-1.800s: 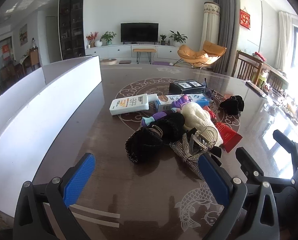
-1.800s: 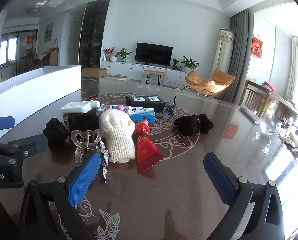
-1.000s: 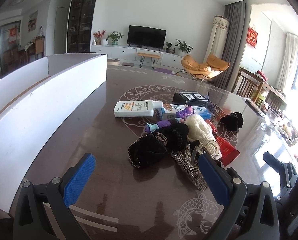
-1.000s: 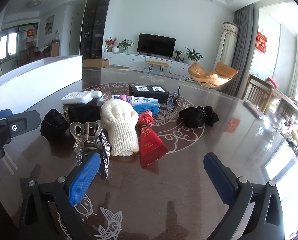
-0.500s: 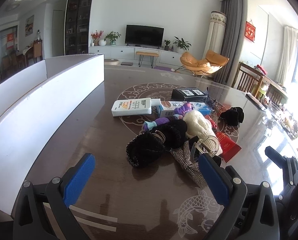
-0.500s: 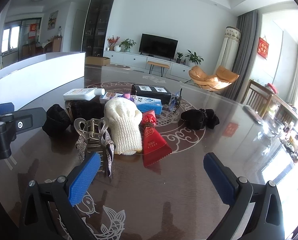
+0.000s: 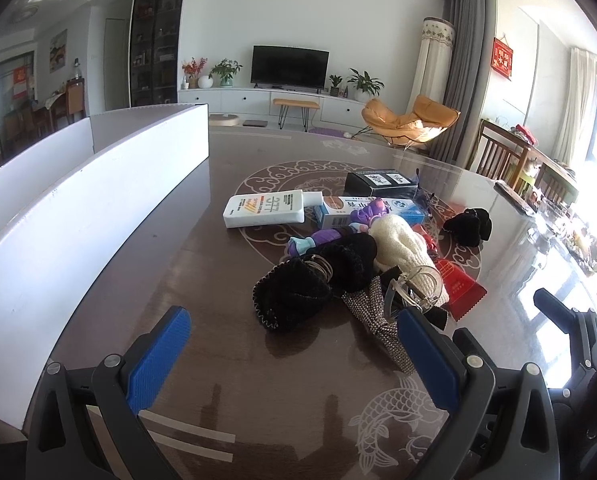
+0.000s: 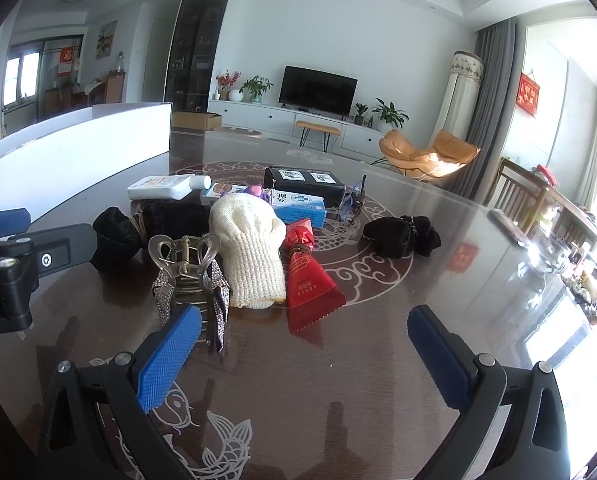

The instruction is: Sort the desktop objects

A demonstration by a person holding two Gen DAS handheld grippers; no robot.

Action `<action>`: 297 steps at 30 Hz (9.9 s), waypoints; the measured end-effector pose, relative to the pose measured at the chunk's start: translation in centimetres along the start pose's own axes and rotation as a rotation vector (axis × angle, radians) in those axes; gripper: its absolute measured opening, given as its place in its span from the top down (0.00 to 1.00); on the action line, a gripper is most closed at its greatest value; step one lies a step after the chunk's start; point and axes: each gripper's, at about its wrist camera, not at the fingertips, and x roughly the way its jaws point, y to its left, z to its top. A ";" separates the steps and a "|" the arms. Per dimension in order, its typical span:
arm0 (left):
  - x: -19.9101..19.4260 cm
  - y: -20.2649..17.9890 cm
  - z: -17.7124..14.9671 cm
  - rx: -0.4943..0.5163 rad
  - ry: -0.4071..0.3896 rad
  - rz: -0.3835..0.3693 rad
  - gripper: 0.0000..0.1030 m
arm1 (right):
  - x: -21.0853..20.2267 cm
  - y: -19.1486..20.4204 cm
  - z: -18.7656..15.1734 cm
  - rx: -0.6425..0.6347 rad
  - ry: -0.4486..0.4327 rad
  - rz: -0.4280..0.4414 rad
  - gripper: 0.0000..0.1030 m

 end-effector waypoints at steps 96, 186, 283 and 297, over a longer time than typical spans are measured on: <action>0.6 0.4 -0.2 -0.022 0.027 0.020 0.00 | 10.5 -1.5 2.9 -0.010 0.344 0.298 0.00; 0.6 0.3 -0.2 -0.019 0.030 0.021 0.00 | 10.5 -1.5 2.9 -0.010 0.344 0.298 0.00; 0.3 0.5 0.0 -0.021 0.030 0.014 0.00 | 10.6 -1.5 2.9 -0.010 0.343 0.297 0.00; -0.1 1.2 0.2 -0.050 0.006 0.057 0.00 | 10.5 -1.5 2.9 -0.009 0.343 0.297 0.00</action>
